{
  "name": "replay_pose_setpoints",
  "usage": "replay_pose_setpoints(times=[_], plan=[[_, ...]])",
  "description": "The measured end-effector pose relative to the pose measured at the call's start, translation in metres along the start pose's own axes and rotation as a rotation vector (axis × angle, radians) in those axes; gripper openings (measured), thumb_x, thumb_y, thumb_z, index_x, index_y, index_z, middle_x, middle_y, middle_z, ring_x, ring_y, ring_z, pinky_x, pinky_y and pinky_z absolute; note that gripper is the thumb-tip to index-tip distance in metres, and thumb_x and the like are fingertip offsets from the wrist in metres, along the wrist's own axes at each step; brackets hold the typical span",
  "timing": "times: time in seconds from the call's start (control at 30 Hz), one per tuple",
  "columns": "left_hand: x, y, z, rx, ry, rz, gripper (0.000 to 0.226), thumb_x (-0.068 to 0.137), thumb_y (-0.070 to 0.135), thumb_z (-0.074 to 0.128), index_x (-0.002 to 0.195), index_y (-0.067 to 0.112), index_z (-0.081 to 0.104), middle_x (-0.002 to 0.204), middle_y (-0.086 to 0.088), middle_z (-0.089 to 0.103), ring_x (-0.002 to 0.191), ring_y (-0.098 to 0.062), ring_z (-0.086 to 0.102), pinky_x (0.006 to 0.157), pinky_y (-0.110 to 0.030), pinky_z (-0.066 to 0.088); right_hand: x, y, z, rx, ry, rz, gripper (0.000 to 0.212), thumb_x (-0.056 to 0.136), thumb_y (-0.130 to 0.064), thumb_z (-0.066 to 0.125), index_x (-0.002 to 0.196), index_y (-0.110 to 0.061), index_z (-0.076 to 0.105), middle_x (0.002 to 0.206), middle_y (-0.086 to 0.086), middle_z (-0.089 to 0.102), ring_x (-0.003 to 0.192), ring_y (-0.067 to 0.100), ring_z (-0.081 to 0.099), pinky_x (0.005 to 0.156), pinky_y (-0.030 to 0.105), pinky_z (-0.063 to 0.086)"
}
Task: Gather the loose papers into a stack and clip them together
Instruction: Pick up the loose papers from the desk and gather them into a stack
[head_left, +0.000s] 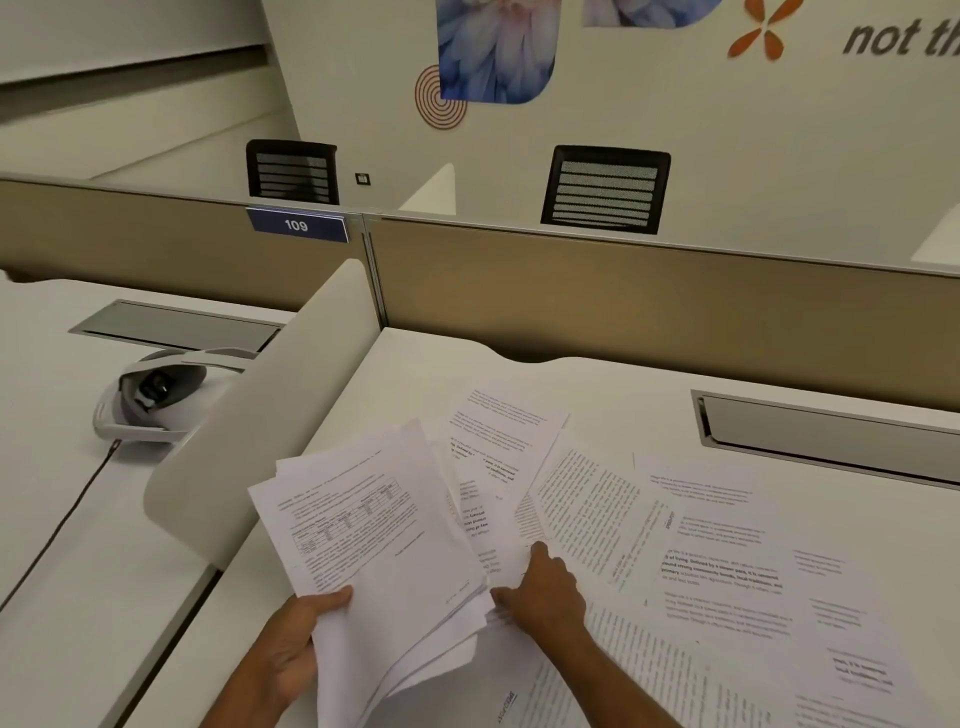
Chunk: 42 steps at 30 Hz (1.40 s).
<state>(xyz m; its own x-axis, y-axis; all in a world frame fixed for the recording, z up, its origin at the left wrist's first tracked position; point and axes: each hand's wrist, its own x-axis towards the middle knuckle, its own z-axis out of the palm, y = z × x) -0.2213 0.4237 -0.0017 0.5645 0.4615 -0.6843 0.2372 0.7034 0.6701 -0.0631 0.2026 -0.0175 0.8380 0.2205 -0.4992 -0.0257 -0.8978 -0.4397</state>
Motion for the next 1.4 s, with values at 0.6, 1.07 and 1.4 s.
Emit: replay_pose_setpoints(times=[0.6, 1.07, 1.4], plan=[[-0.021, -0.014, 0.007, -0.043, -0.062, 0.101, 0.044, 0.089, -0.009, 0.061, 0.128, 0.011, 0.063, 0.122, -0.017, 0.070, 0.109, -0.038, 0.064, 0.100, -0.049, 0.048, -0.029, 0.013, -0.030, 0.754, -0.118, -0.135, 0.013, 0.092, -0.020, 0.067, 0.101, -0.019, 0.076, 0.096, -0.003, 0.080, 0.079, 0.020, 0.077, 0.065, 0.027, 0.062], [-0.005, -0.018, 0.043, 0.243, -0.191, 0.188, 0.104, 0.027, 0.040, 0.102, 0.123, 0.015, 0.069, 0.125, -0.009, 0.073, 0.120, -0.033, 0.064, 0.112, -0.054, 0.042, -0.036, 0.020, -0.061, 0.893, -0.319, -0.084, 0.038, 0.098, -0.052, 0.052, 0.113, -0.025, 0.074, 0.109, 0.000, 0.079, 0.105, 0.026, 0.073, 0.095, 0.044, 0.060], [0.024, 0.001, 0.054, 0.354, -0.124, 0.370, 0.072, 0.081, -0.004, 0.076, 0.143, 0.024, 0.051, 0.132, -0.001, 0.069, 0.122, -0.023, 0.063, 0.108, -0.040, 0.046, -0.007, -0.008, -0.052, 0.860, -0.300, -0.043, 0.061, 0.089, -0.069, 0.053, 0.137, -0.032, 0.050, 0.137, -0.004, 0.060, 0.110, 0.016, 0.061, 0.077, 0.033, 0.060]])
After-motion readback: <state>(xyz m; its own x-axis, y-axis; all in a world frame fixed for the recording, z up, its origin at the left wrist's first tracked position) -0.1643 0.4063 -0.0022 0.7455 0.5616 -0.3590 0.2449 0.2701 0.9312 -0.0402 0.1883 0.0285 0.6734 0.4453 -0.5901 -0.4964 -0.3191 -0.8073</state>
